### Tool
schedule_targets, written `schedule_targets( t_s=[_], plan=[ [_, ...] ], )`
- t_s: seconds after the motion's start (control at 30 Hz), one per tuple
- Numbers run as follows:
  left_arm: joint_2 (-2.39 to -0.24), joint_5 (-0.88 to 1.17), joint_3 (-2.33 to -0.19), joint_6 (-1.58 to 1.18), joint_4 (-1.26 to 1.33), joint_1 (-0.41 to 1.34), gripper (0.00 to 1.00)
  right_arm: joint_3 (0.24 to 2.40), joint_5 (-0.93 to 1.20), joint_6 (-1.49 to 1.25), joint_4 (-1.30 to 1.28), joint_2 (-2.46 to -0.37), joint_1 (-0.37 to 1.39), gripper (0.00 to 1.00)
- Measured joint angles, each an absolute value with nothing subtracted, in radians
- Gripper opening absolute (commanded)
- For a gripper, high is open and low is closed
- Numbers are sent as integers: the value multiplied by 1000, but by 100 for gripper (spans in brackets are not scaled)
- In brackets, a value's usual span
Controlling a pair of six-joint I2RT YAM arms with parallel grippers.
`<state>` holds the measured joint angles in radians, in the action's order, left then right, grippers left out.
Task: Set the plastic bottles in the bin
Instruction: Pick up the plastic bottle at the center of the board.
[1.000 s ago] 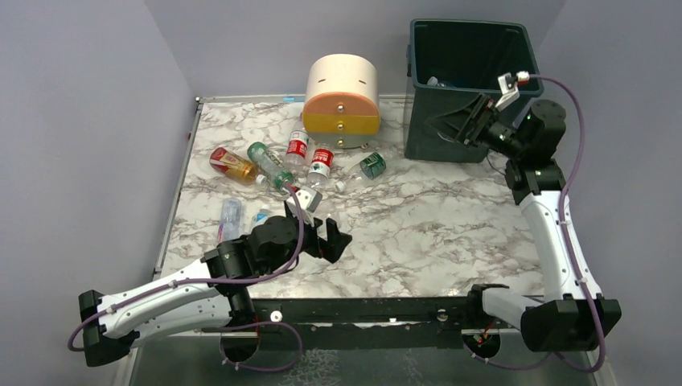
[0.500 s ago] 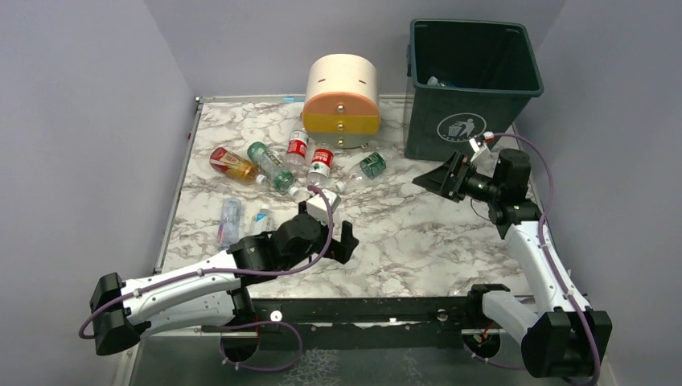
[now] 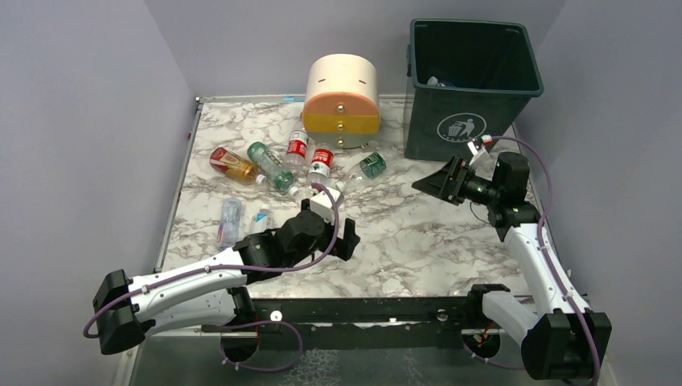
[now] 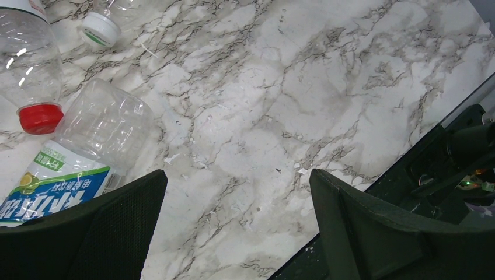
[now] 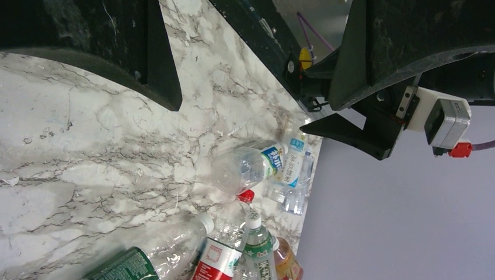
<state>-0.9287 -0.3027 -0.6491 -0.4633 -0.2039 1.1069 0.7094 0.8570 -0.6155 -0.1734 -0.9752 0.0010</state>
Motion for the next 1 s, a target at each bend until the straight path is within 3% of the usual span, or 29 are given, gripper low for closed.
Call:
schedule_targets(
  t_s=[0.13,0.37,0.63,1.0],
  plan=[
    [-934,-296,-651,-459,-208,1070,99,699,859,-616,-173,-975,1,100],
    [-987,-229,-709,-413,-274,788,99,679,862,-616,-173,-975,1,100],
    [-1169,-141,-836,-353,-279,611,99,657,878,-620,-159,-972,1,100],
    [-1284,-80,-789,-366,-278,545,99,624,907,-628,-139,-952,1,100]
  ],
)
